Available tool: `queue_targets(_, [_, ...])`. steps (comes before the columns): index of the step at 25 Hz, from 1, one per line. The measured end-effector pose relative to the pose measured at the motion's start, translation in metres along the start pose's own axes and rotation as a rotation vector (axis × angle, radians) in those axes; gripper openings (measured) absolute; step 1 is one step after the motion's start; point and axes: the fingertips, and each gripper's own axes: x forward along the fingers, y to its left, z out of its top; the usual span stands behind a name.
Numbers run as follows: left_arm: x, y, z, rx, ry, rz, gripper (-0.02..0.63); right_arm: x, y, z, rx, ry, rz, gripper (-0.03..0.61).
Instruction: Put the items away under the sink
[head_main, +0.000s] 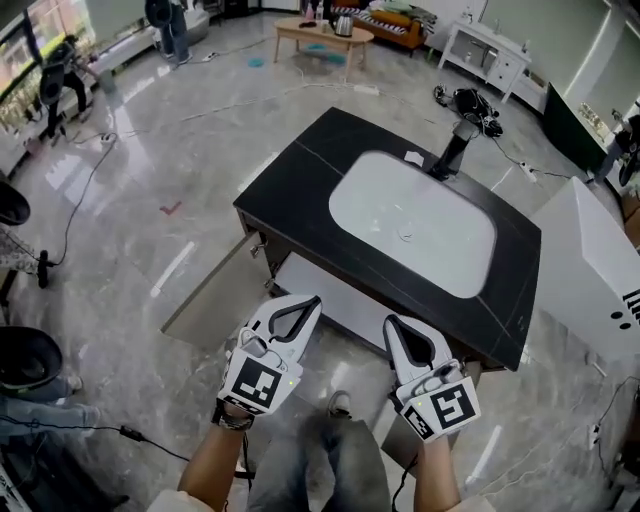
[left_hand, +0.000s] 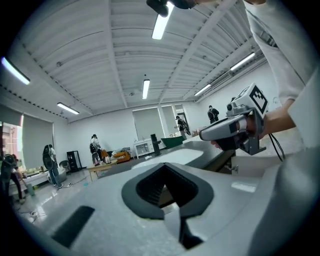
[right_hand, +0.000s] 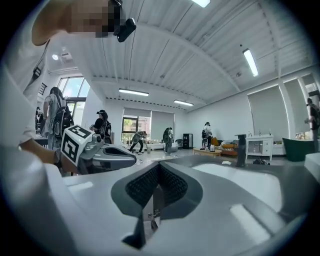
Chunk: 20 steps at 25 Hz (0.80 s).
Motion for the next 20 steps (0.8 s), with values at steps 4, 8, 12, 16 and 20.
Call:
queue_targets(4, [-0.028, 0.021, 0.083, -0.026, -0.027, 0.014, 0.003, -0.013, 0.010, 0.087, -0.012, -0.002, 0.003, 0.006])
queue_targets(8, [-0.066, 0.033, 0.153, -0.029, -0.033, 0.034, 0.003, -0.033, 0.030, 0.162, -0.016, -0.021, -0.002, 0.006])
queue_targets(12, [-0.104, 0.046, 0.213, -0.025, -0.050, 0.073, 0.003, -0.055, 0.051, 0.226, -0.025, -0.045, 0.007, 0.006])
queue_targets(16, [-0.145, 0.035, 0.262, -0.016, -0.081, 0.080, 0.003, -0.089, 0.084, 0.275, -0.033, -0.063, 0.036, 0.006])
queue_targets(20, [-0.176, 0.013, 0.305, 0.024, -0.134, 0.080, 0.003, -0.124, 0.109, 0.306, -0.080, -0.076, 0.033, 0.006])
